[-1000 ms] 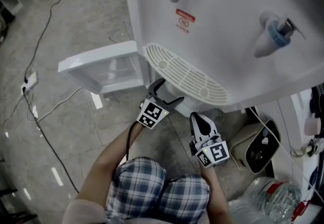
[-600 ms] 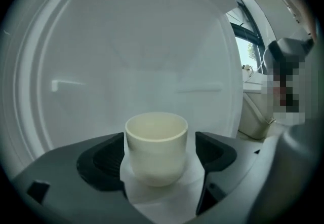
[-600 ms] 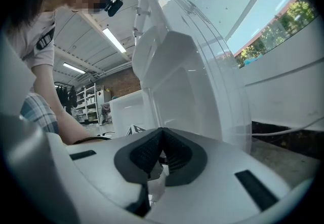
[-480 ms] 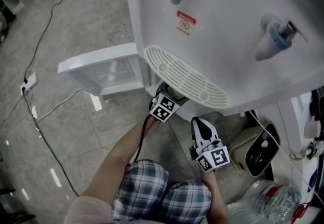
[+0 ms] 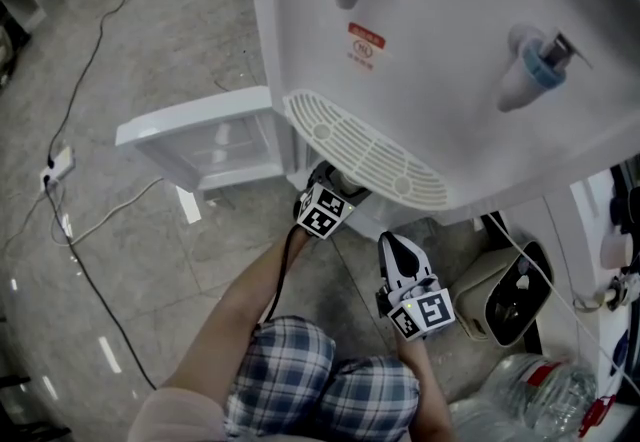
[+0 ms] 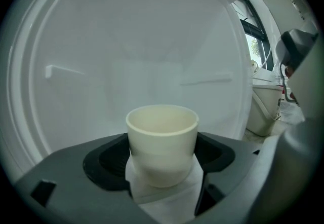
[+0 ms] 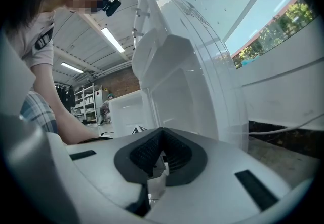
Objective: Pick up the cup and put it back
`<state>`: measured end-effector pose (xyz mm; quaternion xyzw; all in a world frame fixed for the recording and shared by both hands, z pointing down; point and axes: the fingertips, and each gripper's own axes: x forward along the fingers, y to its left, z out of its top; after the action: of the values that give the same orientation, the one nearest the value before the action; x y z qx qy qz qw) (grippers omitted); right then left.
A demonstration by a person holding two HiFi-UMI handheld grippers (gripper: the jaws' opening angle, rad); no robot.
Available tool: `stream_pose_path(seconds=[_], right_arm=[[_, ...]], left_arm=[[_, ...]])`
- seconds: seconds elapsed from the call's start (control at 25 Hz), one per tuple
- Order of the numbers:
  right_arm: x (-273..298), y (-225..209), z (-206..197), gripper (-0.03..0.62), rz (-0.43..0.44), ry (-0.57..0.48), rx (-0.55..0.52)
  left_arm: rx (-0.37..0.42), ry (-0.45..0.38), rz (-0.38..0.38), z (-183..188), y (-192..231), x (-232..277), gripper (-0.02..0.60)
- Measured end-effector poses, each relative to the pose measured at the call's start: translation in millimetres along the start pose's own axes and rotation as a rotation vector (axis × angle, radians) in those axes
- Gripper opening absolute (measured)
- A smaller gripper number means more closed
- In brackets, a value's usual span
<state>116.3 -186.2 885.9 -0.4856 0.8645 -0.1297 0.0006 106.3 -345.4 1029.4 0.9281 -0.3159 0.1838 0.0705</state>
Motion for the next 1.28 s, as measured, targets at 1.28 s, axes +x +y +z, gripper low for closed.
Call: stream_pose_path(seconds=[1.28], right_arm=[[34,-1,-23,0.017,-0.011,0.048,-0.011]], left_arm=[[0.072,-0.229,-0.078,63,-24,-200,0.414]])
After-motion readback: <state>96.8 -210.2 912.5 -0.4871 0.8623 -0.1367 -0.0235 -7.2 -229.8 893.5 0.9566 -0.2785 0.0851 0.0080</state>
